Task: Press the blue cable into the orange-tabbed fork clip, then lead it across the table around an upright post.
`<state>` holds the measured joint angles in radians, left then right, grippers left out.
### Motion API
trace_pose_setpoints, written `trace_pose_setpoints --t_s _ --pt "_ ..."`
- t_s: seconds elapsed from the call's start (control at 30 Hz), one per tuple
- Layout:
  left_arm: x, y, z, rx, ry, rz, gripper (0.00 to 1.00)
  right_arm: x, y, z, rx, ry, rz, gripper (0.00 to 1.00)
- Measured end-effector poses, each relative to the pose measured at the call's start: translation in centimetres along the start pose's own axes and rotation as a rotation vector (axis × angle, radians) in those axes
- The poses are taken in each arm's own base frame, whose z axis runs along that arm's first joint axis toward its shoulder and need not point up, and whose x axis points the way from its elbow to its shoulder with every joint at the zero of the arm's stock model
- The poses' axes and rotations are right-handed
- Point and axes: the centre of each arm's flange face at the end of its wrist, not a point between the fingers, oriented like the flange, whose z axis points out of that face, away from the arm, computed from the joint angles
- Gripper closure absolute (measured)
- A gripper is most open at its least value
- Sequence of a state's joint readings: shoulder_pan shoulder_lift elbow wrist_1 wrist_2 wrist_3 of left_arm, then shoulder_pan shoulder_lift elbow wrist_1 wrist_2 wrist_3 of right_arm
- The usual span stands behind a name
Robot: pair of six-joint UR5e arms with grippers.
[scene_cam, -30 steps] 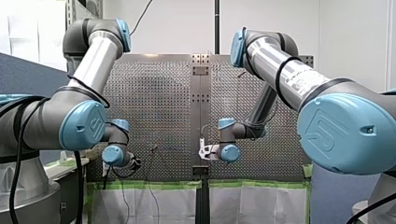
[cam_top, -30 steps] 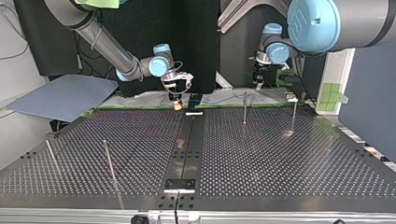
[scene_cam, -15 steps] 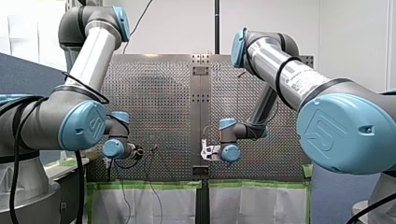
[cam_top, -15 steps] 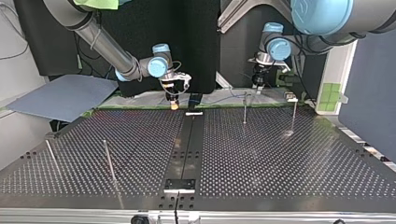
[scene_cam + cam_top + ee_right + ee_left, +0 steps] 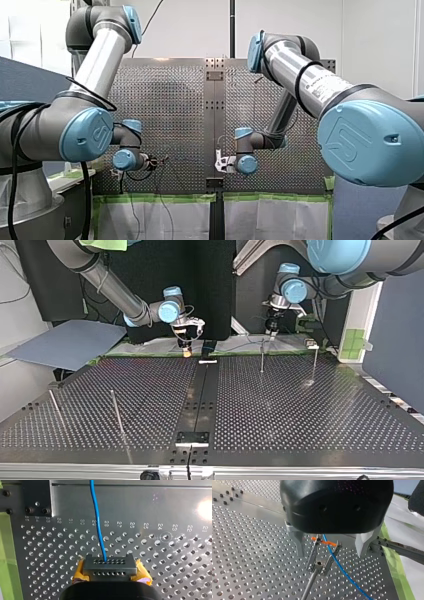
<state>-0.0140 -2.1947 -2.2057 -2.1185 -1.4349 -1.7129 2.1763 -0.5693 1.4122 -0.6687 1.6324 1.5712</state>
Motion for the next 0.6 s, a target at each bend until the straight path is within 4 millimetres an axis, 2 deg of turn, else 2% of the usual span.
trace_pose_setpoints --t_s 0.6 --pt "0.23 -0.91 -0.18 0.018 0.005 -0.003 0.0 -0.05 0.08 0.03 0.0 0.0 -0.001 1.0"
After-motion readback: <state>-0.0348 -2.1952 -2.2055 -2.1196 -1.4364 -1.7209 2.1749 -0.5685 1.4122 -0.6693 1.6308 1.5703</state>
